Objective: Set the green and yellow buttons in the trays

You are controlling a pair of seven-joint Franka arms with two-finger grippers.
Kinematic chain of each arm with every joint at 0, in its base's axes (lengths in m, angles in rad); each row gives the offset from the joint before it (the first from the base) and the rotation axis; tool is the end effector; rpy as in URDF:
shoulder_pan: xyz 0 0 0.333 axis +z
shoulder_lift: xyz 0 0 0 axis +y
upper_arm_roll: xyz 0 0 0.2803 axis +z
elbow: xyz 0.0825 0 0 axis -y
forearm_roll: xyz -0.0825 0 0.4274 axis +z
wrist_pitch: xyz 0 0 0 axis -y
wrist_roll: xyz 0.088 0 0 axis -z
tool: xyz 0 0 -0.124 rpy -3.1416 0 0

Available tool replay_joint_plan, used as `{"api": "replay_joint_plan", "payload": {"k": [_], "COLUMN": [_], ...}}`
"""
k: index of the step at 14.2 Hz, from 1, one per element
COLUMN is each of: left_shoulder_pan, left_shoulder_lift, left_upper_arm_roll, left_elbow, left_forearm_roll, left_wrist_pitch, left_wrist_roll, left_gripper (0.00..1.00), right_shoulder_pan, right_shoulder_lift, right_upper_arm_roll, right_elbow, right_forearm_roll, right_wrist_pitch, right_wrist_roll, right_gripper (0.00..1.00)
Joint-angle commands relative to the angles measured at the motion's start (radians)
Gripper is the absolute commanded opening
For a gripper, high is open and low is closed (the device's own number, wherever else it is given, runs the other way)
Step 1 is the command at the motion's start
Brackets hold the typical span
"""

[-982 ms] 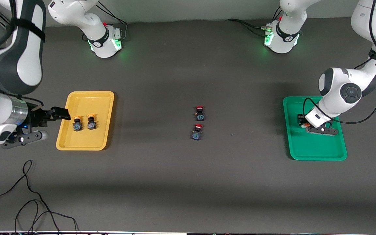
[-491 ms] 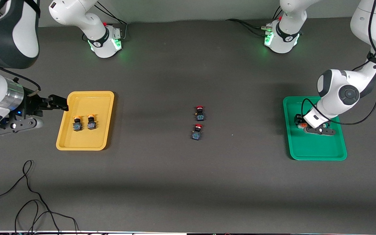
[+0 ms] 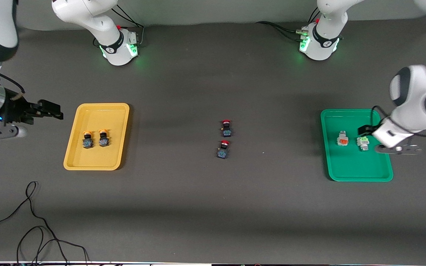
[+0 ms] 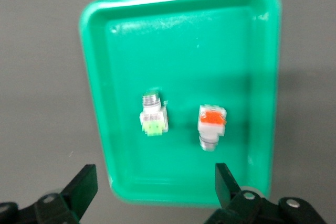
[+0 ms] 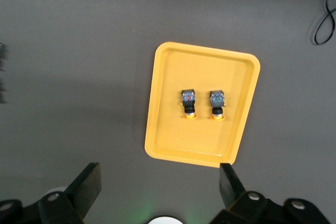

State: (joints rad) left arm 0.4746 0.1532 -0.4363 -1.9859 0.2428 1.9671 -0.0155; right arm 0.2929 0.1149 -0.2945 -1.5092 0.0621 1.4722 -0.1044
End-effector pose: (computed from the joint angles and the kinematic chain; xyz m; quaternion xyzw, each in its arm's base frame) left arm 0.5948 0.0433 0.3089 -0.9938 0.0290 0.0775 0.0746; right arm 0.6126 0.0149 0.5286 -0.9959 -0.0517 0.0725 0.0182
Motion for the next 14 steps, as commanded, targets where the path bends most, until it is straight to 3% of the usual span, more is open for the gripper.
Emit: {"api": "replay_joint_plan", "payload": {"k": [1,3,6,9,14], "left_shoulder_pan": [-0.021,-0.040,-0.089,-0.103,-0.085], "left_shoulder_lift": [0.011,0.016,0.022,0.020,0.025], "left_upper_arm_roll": [-0.050,-0.065,-0.065,-0.065,-0.053], "left_elbow": [0.244,0.391,0.522,0.564,0.562], "left_forearm_roll": [-0.057,-0.059,-0.065,-0.114,-0.123], "left_wrist_pitch": [-0.325,-0.488,-0.614,-0.649,-0.634], "left_wrist_roll": [-0.006,-0.006,-0.003,0.005,0.075], "left_gripper": [1.00,1.00,1.00,1.00,0.99], "right_shoulder_pan": [-0.214,-0.334,-0.353,-0.351,-0.347], "right_shoulder_lift": [-0.138,-0.162,-0.156,-0.112,-0.110], "right_upper_arm_roll": [0.211,0.309,0.318,0.316,0.318], "right_elbow": [-0.164,-0.192,-0.158,-0.099,-0.092], "right_forearm_roll": [-0.030,-0.030,-0.066,-0.097,-0.094], "right_wrist_pitch": [0.066,0.072,0.072,0.071,0.063], "right_wrist_roll": [0.034,0.034,0.035,0.040,0.149], "right_gripper": [1.00,1.00,1.00,1.00,1.00]}}
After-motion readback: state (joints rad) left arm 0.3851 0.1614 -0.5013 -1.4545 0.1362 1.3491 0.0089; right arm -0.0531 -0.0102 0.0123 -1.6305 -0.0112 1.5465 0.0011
